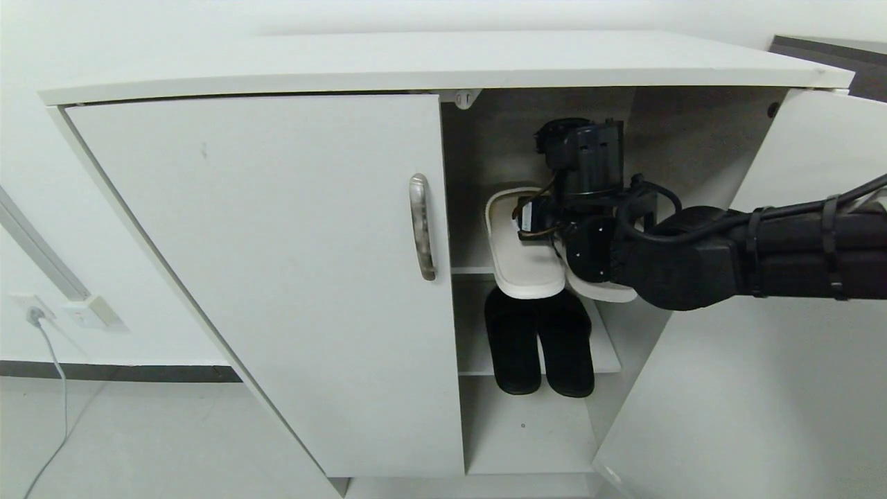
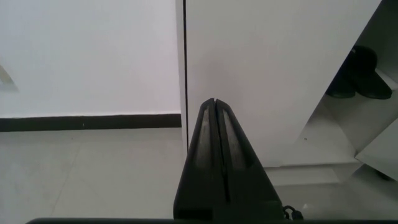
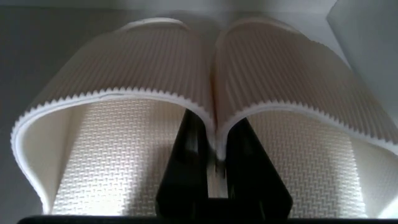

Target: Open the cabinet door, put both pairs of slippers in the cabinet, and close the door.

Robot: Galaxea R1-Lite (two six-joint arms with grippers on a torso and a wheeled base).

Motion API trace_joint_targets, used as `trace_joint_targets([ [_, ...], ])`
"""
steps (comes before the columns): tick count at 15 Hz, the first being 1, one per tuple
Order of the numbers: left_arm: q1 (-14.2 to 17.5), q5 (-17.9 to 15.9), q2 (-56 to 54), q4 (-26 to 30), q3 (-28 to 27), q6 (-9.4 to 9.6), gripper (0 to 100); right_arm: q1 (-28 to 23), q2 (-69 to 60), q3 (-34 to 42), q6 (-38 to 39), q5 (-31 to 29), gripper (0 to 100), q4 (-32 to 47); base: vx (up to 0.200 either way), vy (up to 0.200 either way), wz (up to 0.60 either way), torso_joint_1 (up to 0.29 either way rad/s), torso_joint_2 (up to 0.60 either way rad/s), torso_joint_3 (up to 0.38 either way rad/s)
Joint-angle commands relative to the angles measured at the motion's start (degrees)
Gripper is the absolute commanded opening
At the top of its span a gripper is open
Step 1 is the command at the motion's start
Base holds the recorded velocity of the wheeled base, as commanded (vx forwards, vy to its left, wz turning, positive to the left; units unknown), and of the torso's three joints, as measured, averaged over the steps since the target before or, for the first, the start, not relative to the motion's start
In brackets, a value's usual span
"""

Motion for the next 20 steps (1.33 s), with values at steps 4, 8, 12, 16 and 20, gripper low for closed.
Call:
trace_joint_targets([
  [4, 0.0, 0.0, 0.0, 0.0, 0.0, -0.06, 0, -1.5, 2.7, -4.4, 0.0, 0.3, 0, 1.4, 0.0, 0.0, 0.0, 0.0, 0.0, 0.0],
  [8, 0.0, 0.0, 0.0, 0.0, 0.0, -0.06, 0, -1.5, 3.0, -4.3, 0.0, 0.3, 0, 1.4, 0.0, 0.0, 0.0, 0.0, 0.0, 0.0],
  [12, 0.0, 0.0, 0.0, 0.0, 0.0, -0.06, 0, -1.5, 2.9, -4.1, 0.0, 0.2, 100, 1.5, 0.0, 0.0, 0.0, 0.0, 0.0, 0.0],
  [16, 0.0, 0.0, 0.0, 0.0, 0.0, -0.06, 0, 0.8, -2.9, 2.4, 0.0, -0.1, 100, 1.3, 0.0, 0.0, 0.0, 0.0, 0.0, 0.0],
  [20, 0.0, 0.0, 0.0, 0.0, 0.0, -0.06, 0, 4.8, -10.8, 10.8, 0.2, -0.4, 100, 0.9, 0.0, 0.0, 0.0, 0.0, 0.0, 0.0],
])
